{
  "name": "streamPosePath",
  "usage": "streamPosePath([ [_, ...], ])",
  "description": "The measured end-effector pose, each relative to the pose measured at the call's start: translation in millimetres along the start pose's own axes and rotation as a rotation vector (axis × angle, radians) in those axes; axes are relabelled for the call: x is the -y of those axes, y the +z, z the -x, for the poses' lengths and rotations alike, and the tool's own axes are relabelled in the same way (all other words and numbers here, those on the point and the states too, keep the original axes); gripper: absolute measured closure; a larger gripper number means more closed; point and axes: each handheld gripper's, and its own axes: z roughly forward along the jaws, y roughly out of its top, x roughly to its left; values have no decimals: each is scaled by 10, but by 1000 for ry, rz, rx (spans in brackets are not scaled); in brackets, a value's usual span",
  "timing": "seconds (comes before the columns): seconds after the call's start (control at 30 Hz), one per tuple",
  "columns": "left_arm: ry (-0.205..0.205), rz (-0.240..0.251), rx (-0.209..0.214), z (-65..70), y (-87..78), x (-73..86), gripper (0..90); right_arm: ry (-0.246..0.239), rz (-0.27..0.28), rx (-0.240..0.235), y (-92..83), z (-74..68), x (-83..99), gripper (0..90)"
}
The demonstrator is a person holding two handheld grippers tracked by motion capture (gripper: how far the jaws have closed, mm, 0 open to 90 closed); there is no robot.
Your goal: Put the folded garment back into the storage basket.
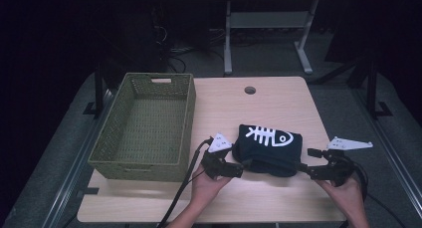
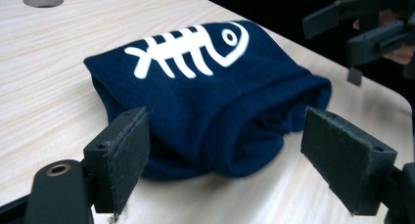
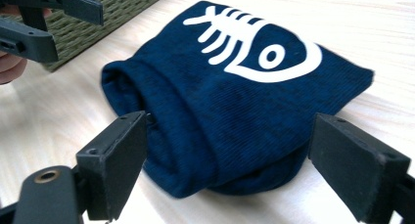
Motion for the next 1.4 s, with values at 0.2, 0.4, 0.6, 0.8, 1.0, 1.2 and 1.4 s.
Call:
streamPosePath([
  [0.2,-26,-20,-36,-134,152,-99,189,42,-14,-2,70,138,-74,146],
  [0.4,-99,-42,-56,-312,321,-131,203,82,-43,25,174,269,-133,154],
  [0.6,-172,-91,-60,-449,511,-104,210,139,-65,28,324,392,-133,209],
  [0.8,-244,-151,-46,-572,674,-14,211,183,-109,43,474,480,-89,289],
  [1.0,-277,-152,-3,-585,727,16,280,211,-136,45,562,473,-67,424],
  [1.2,-284,-162,37,-577,739,19,486,225,-131,29,627,431,-34,599],
  [1.4,-301,-161,42,-560,723,1,664,223,-136,12,643,374,-48,732],
])
